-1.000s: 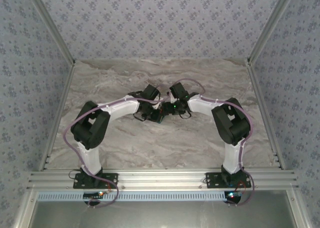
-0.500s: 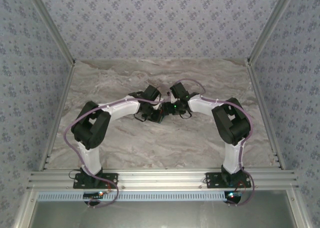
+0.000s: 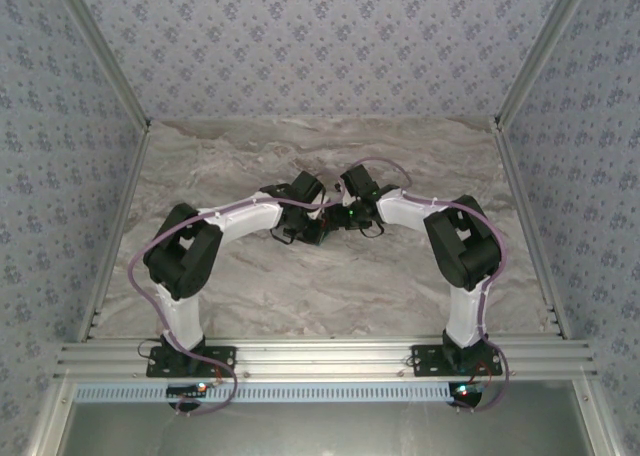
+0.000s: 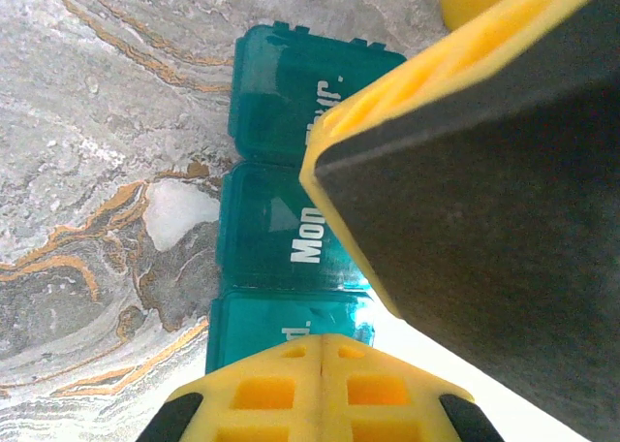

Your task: Sort the pills into containers

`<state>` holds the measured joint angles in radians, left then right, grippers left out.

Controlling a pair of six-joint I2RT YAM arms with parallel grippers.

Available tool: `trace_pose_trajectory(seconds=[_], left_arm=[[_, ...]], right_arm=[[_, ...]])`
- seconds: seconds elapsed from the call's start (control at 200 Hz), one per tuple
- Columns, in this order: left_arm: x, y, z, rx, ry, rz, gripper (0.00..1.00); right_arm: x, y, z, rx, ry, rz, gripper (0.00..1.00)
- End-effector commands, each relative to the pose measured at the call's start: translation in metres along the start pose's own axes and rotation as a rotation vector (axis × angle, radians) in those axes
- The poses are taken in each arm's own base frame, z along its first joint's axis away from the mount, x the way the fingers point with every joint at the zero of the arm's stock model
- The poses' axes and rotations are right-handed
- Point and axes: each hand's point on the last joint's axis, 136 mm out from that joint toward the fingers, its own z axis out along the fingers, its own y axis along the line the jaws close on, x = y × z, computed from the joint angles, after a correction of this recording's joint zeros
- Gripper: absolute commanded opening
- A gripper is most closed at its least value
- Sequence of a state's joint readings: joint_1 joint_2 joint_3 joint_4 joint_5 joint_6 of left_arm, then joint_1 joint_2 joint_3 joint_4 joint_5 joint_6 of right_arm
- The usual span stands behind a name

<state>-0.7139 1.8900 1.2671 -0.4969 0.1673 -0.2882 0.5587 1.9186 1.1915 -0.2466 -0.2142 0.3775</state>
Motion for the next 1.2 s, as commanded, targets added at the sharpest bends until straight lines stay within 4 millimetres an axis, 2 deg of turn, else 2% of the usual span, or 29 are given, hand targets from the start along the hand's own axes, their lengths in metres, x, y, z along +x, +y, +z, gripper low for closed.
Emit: trace_pose_trajectory(seconds=[0.0,0.345,0.47,0.49,0.66,0.78,0.999,1.054,1.124,1.194], left_arm=[[0.043,0.010,0.029,-0.065,0.149,0.069,0.00],[-0.018,-0.010,-0.028,-0.011,-0.062,0.095,0.04],[-0.030,-0.014,-0.047,0.004,-0.125,0.089,0.06],[-0.031,-0.013,-0.050,0.003,-0.134,0.086,0.06],[-0.045,-0.005,-0.076,-0.002,-0.237,0.052,0.08],[-0.056,0.004,-0.098,-0.031,-0.322,0.034,0.08],[-0.072,0.025,-0.146,-0.087,-0.490,-0.004,0.13],[-0.074,0.033,-0.158,-0.106,-0.532,-0.018,0.18],[-0.075,0.040,-0.165,-0.114,-0.554,-0.031,0.21],[-0.075,0.041,-0.163,-0.095,-0.539,-0.040,0.21]], right_arm=[[0.032,-0.021,0.011,0.074,0.101,0.037,0.67],[0.022,-0.018,0.004,0.056,0.085,0.054,0.67],[0.023,-0.018,0.003,0.053,0.090,0.058,0.67],[0.010,-0.012,-0.001,0.040,0.061,0.051,0.67],[-0.006,-0.005,-0.012,0.010,0.027,0.059,0.67],[-0.025,0.007,-0.029,-0.023,-0.012,0.052,0.67],[-0.067,0.031,-0.077,-0.085,-0.119,0.034,0.67],[-0.075,0.034,-0.090,-0.093,-0.151,0.033,0.67],[-0.083,0.034,-0.100,-0.099,-0.177,0.040,0.68],[-0.086,0.033,-0.102,-0.099,-0.183,0.044,0.68]])
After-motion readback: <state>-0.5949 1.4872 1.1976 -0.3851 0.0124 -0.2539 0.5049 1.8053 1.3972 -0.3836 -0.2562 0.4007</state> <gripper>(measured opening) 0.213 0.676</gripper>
